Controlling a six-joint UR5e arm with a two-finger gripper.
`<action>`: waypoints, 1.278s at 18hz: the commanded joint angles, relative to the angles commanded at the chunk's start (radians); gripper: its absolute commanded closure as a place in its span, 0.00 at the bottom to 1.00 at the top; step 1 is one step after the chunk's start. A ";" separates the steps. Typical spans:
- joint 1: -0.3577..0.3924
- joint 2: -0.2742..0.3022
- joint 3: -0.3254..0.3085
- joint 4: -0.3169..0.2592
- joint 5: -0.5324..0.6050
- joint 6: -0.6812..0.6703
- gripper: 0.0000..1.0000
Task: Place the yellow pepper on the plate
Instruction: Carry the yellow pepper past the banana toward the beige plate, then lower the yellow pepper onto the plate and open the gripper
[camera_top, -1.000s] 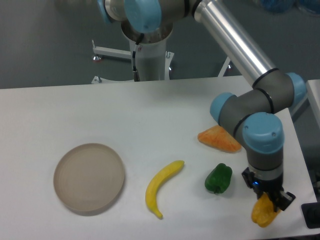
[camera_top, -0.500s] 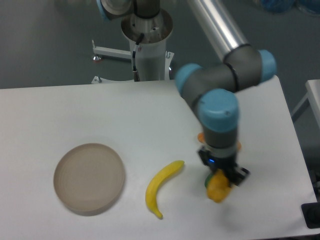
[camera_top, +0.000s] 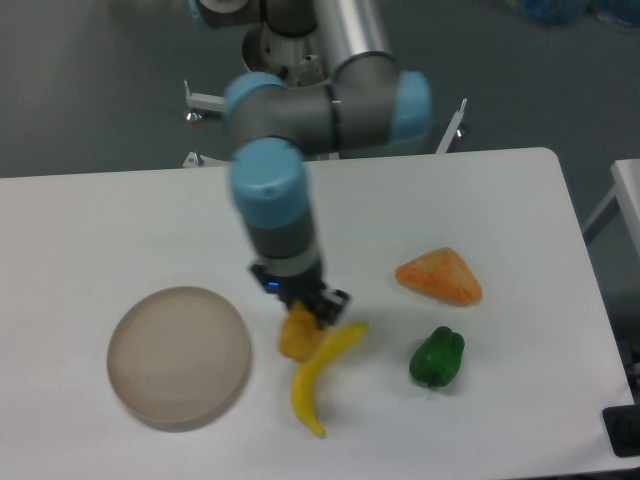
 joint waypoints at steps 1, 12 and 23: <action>-0.018 -0.002 -0.009 0.002 -0.012 -0.038 0.56; -0.138 -0.103 -0.014 0.050 -0.109 -0.246 0.56; -0.141 -0.135 -0.015 0.063 -0.103 -0.244 0.55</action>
